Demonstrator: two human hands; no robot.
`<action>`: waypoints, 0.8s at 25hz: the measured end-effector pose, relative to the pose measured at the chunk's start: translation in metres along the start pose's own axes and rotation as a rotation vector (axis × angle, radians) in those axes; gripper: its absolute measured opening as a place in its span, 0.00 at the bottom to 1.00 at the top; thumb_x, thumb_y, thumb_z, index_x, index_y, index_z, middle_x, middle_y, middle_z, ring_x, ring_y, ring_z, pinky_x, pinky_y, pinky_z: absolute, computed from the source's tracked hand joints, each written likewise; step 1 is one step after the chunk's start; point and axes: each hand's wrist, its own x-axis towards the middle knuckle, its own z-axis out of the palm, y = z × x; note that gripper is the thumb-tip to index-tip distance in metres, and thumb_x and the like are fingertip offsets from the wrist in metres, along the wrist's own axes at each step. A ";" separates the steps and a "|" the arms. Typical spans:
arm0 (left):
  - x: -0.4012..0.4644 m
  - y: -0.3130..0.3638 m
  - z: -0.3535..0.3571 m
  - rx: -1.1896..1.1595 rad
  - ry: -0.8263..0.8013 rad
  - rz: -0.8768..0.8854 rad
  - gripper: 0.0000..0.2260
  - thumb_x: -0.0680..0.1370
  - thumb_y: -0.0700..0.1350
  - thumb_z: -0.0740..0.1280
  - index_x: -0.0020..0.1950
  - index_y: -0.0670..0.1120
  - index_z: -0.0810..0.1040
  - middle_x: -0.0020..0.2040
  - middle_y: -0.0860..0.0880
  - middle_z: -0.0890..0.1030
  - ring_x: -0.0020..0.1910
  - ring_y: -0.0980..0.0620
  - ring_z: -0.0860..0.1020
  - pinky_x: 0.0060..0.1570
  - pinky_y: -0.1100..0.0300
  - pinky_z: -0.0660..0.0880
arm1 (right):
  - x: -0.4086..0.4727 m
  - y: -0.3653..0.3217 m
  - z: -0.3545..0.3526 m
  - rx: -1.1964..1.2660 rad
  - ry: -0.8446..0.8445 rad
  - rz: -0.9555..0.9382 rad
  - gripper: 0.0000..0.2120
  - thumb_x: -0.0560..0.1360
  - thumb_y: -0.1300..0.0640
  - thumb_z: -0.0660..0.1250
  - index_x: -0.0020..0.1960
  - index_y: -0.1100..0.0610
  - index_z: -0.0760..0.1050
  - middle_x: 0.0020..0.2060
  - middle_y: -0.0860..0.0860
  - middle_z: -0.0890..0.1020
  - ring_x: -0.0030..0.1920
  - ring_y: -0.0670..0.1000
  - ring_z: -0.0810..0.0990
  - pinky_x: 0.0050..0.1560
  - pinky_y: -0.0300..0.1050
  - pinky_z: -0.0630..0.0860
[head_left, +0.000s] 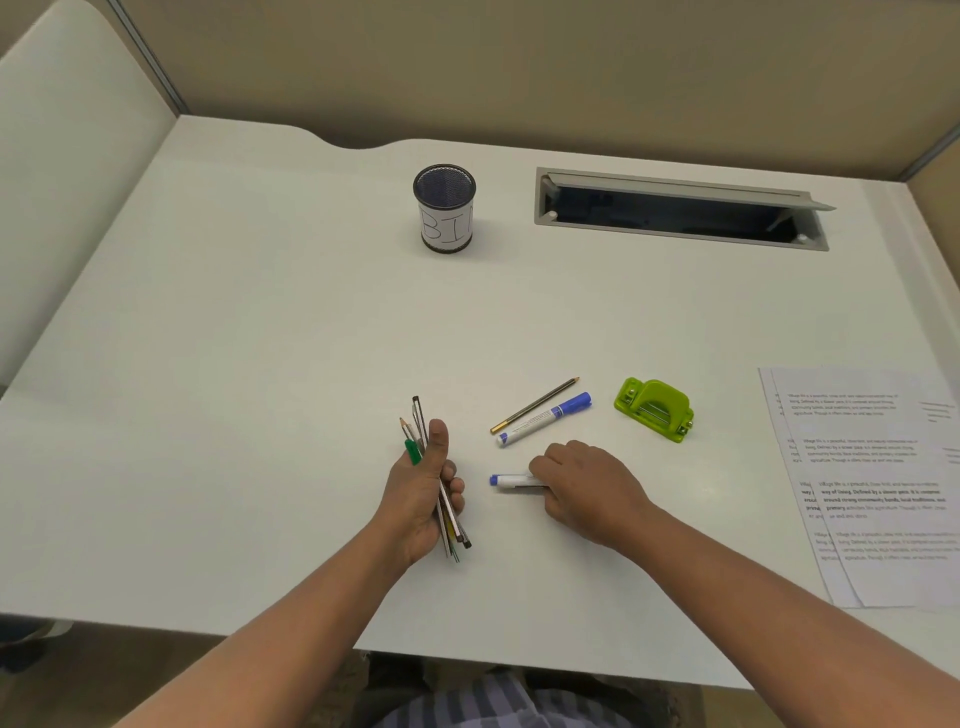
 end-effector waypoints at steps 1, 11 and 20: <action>0.000 0.000 0.000 -0.001 0.002 0.001 0.27 0.64 0.67 0.75 0.47 0.48 0.72 0.28 0.51 0.72 0.26 0.53 0.73 0.26 0.60 0.74 | -0.001 -0.001 0.000 0.002 -0.015 0.010 0.09 0.79 0.55 0.59 0.56 0.53 0.75 0.47 0.51 0.78 0.46 0.55 0.75 0.39 0.48 0.67; -0.009 -0.009 0.019 -0.013 -0.289 -0.052 0.42 0.56 0.81 0.64 0.45 0.45 0.84 0.38 0.47 0.83 0.34 0.48 0.82 0.33 0.57 0.77 | 0.012 -0.066 -0.047 1.148 0.116 0.444 0.10 0.64 0.55 0.73 0.46 0.50 0.79 0.34 0.52 0.83 0.28 0.47 0.80 0.30 0.50 0.82; -0.007 0.001 0.015 -0.125 -0.251 -0.120 0.18 0.71 0.56 0.77 0.50 0.44 0.79 0.41 0.46 0.79 0.39 0.49 0.81 0.41 0.55 0.79 | 0.019 -0.067 -0.051 0.981 0.294 0.283 0.07 0.69 0.50 0.66 0.42 0.49 0.82 0.36 0.41 0.84 0.36 0.42 0.82 0.41 0.41 0.79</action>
